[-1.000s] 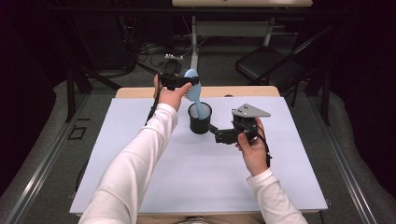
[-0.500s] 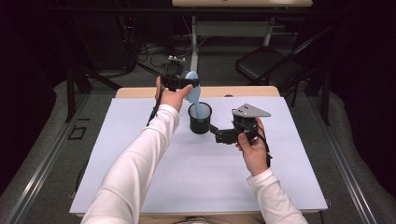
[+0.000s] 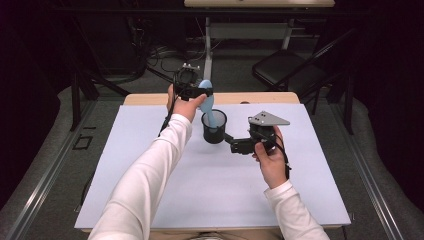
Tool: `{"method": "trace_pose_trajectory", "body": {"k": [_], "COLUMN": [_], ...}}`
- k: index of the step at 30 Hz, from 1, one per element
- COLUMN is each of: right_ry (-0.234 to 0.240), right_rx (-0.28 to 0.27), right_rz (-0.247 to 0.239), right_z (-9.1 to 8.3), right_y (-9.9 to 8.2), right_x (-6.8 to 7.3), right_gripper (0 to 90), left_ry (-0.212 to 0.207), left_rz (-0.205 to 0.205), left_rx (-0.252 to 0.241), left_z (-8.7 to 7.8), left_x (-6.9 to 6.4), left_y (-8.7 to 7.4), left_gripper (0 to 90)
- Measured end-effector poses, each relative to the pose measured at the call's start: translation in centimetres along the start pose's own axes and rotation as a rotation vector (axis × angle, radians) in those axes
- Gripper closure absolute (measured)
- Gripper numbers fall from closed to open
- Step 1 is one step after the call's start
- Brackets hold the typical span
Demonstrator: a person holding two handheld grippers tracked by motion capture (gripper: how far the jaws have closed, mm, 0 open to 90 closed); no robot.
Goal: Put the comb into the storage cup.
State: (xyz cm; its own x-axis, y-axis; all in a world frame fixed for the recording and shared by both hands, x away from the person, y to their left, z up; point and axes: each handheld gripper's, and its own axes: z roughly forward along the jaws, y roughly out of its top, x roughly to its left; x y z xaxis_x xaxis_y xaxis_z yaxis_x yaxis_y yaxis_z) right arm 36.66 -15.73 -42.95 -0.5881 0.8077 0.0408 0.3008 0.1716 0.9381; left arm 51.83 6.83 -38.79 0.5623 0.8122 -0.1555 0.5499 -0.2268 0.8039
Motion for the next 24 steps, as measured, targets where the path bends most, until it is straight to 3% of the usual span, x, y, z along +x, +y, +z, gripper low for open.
{"method": "trace_pose_trajectory", "body": {"k": [11,18,24], "right_ry": [0.003,0.005,0.004], "right_rx": [0.001,0.002,0.003], "right_rz": [-0.004,-0.010,-0.010], "right_z": [0.0,0.1,0.1], "right_y": [0.0,-0.1,-0.1], "right_x": [0.1,0.1,0.1], "right_gripper": [0.0,0.0,0.0], "left_ry": [0.016,0.004,0.009], "left_rz": [0.018,-0.004,0.004], "left_rx": [0.013,0.016,0.015], "left_z": [0.7,1.2,1.3], "left_x": [-0.3,0.0,-0.1], "left_y": [-0.3,-0.7,-0.9], "left_gripper": [49.7,49.5,49.5]}}
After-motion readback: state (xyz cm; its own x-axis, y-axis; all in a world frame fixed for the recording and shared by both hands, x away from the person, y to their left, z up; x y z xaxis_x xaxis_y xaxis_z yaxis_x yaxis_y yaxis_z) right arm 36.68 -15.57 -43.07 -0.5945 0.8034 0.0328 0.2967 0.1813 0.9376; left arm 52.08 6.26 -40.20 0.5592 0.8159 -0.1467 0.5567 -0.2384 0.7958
